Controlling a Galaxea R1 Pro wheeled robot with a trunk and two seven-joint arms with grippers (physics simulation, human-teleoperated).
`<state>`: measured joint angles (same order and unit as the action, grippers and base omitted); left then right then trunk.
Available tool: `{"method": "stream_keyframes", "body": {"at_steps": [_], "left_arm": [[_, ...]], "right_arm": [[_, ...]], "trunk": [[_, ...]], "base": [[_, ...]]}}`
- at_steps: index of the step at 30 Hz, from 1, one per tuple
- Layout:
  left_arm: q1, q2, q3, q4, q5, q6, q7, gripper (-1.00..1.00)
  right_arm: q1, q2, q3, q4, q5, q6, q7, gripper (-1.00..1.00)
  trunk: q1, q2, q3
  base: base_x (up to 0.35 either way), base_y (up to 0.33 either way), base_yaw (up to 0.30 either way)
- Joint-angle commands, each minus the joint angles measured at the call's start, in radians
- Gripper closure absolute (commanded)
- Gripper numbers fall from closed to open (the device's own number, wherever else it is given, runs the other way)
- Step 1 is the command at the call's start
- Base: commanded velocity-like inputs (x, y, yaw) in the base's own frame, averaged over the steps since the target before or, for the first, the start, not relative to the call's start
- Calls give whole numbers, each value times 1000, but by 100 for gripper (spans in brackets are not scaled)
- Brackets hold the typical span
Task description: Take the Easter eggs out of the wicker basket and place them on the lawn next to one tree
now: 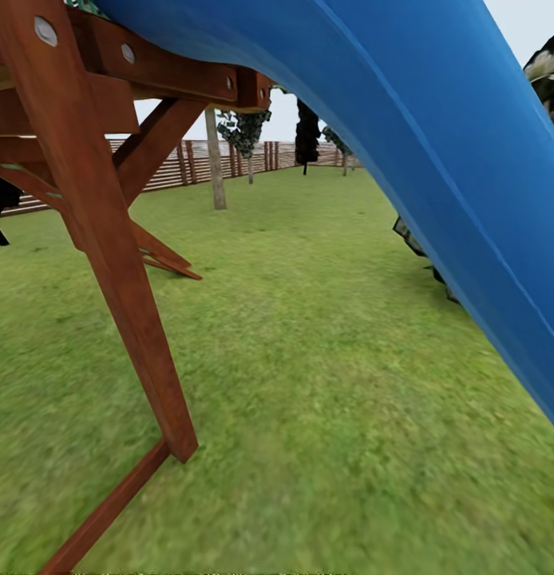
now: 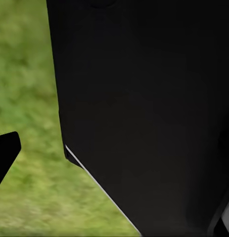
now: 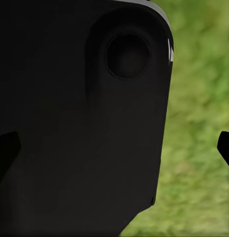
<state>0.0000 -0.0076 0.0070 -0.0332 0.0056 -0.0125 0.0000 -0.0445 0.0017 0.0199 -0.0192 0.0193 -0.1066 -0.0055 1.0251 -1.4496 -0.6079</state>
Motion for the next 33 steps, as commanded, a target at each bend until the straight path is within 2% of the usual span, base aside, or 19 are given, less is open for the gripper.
{"method": "stream_keyframes", "body": {"at_steps": [1,15,20,33], "left_arm": [[0,0,1,-1,1,-1,0,-100],[0,1,1,-1,1,-1,0,-100],[0,0,1,0,1,-1,0,-100],[0,0,1,-1,1,-1,0,-100]], "right_arm": [[-1,0,2,1,2,-3,-1,-100],[0,-1,0,1,2,1,1,-100],[-1,-4,0,1,1,1,5,-100],[0,-4,0,1,2,0,6,-100]], "trunk": [[0,0,-2],[0,0,-19],[0,0,-22],[0,0,-22]], "base": [[0,0,77],[0,0,42],[0,113,-221],[0,270,-270]]}}
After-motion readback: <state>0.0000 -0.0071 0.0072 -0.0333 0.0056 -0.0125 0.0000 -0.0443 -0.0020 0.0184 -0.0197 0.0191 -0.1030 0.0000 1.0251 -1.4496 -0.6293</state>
